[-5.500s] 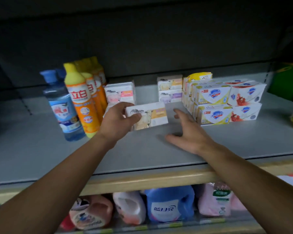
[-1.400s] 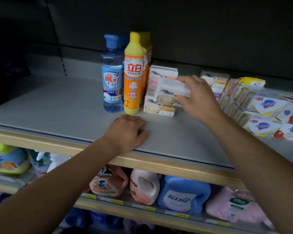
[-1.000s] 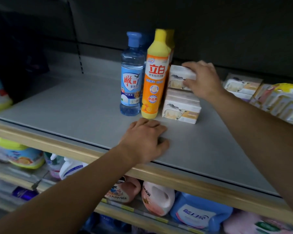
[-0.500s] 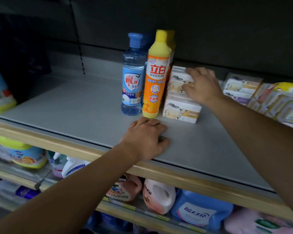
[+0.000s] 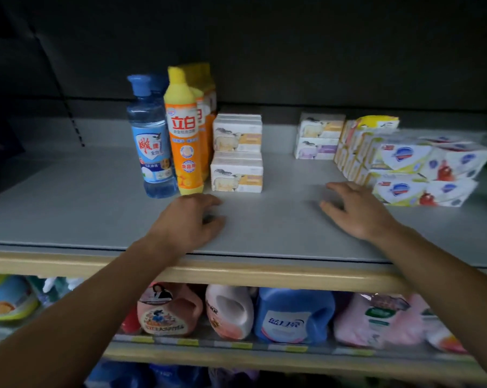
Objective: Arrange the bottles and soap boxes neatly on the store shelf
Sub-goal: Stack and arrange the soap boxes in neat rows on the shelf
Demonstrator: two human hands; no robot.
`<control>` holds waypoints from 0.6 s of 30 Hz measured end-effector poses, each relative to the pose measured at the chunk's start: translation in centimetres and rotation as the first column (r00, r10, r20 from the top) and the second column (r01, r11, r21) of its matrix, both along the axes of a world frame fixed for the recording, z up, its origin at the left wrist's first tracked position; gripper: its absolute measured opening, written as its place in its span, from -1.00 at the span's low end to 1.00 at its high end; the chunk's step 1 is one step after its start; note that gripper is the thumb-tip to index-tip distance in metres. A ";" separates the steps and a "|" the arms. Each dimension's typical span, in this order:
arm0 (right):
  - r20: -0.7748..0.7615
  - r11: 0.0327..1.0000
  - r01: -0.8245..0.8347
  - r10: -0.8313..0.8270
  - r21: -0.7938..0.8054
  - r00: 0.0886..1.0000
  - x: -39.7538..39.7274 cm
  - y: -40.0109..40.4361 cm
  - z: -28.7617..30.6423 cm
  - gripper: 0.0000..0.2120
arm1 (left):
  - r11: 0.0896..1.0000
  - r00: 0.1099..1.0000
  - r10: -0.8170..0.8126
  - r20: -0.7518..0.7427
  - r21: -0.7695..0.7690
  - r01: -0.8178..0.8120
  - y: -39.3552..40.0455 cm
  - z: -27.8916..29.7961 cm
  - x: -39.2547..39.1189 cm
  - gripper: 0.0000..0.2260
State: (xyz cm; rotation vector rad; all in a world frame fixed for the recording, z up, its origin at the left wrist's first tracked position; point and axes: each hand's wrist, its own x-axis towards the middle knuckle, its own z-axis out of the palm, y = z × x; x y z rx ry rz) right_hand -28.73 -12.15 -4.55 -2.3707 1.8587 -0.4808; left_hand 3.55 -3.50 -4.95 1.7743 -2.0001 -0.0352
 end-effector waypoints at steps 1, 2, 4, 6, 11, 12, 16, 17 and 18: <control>-0.005 1.000 0.004 -0.004 0.027 1.000 -0.6 0.2 -0.3 -0.48 | 1.000 0.999 -0.011 -0.040 -0.014 0.010 -0.2 0.4 -0.7 -0.65; -0.006 0.999 -0.001 0.002 0.042 1.000 -0.9 0.2 -0.6 -0.49 | 0.999 0.996 -0.030 -0.086 -0.027 0.028 -0.5 0.8 -1.6 -0.67; -0.008 0.999 -0.017 0.017 0.030 1.000 -1.1 0.2 -1.2 -0.52 | 0.996 0.979 -0.073 -0.190 -0.061 0.063 -1.5 1.8 -3.7 -0.71; -0.008 1.000 -0.018 0.018 0.012 1.000 -1.0 0.1 -1.4 -0.53 | 0.992 0.957 -0.094 -0.275 -0.104 0.068 -2.6 2.9 -5.9 -0.73; 0.003 1.000 -0.018 0.018 0.000 1.000 -1.2 0.1 -1.7 -0.52 | 0.986 0.959 -0.133 -0.249 -0.130 0.103 -7.0 5.1 -10.8 -0.71; 0.006 1.000 -0.015 0.015 -0.008 1.000 -1.2 0.1 -1.7 -0.52 | 0.987 0.958 -0.134 -0.255 -0.124 0.105 -8.2 5.5 -11.7 -0.71; -0.009 1.000 -0.018 0.018 -0.009 1.000 -1.1 0.0 -1.6 -0.48 | 0.990 0.977 -0.111 -0.182 -0.104 0.093 -13.3 6.2 -14.5 -0.66; -0.014 1.000 -0.020 0.020 -0.008 1.000 -1.2 0.0 -1.6 -0.48 | 0.991 0.984 -0.105 -0.146 -0.094 0.092 -14.7 6.3 -15.0 -0.63; -0.011 1.000 -0.022 0.021 -0.009 1.000 -1.2 0.1 -1.6 -0.49 | 0.992 0.990 -0.095 -0.108 -0.090 0.085 -16.1 6.5 -15.3 -0.61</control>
